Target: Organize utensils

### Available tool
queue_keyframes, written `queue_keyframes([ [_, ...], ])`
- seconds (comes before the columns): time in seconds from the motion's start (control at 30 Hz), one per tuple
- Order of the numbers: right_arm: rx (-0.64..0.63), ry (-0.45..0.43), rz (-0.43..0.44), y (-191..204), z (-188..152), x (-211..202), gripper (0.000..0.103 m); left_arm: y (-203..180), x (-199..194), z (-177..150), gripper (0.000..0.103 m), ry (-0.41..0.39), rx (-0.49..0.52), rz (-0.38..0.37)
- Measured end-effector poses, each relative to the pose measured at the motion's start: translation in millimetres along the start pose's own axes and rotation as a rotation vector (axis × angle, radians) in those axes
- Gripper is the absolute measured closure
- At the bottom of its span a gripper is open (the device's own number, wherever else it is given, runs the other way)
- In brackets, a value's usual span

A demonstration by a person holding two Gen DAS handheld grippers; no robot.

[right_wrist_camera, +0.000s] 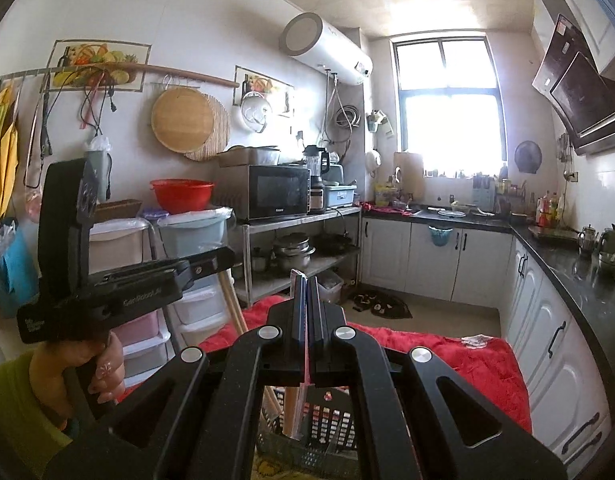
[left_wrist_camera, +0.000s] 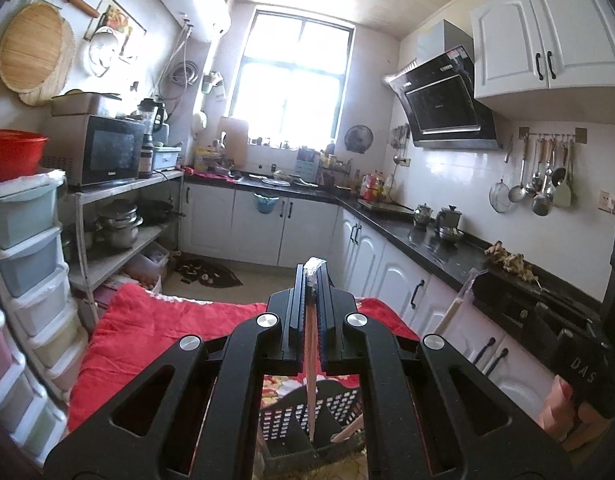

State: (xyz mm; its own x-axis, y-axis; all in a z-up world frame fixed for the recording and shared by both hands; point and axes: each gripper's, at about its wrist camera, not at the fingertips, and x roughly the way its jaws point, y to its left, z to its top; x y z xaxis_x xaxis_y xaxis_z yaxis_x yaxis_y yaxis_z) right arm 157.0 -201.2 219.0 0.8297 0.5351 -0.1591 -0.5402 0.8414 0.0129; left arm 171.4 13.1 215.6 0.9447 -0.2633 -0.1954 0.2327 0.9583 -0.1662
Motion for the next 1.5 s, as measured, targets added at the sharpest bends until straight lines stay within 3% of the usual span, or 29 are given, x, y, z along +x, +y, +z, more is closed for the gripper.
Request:
queue_keyframes([
  [0.3,0.016,-0.012,-0.018,-7.6,4.0,11.9,0.102,-1.7,9.0,-7.9,0.101,-0.030,0.017,0.035],
  [0.67,0.038,0.010,-0.029,-16.6,-10.6,32.2,0.102,0.8,32.5,-33.4,0.101,0.016,0.025,0.054],
  [1.17,0.056,0.087,-0.050,-22.8,-46.1,60.3,0.102,9.4,54.2,-65.2,0.101,0.092,0.007,0.068],
  [1.5,0.096,0.184,-0.062,-30.5,-75.6,84.1,0.102,14.2,68.5,-85.5,0.101,0.160,-0.005,0.049],
])
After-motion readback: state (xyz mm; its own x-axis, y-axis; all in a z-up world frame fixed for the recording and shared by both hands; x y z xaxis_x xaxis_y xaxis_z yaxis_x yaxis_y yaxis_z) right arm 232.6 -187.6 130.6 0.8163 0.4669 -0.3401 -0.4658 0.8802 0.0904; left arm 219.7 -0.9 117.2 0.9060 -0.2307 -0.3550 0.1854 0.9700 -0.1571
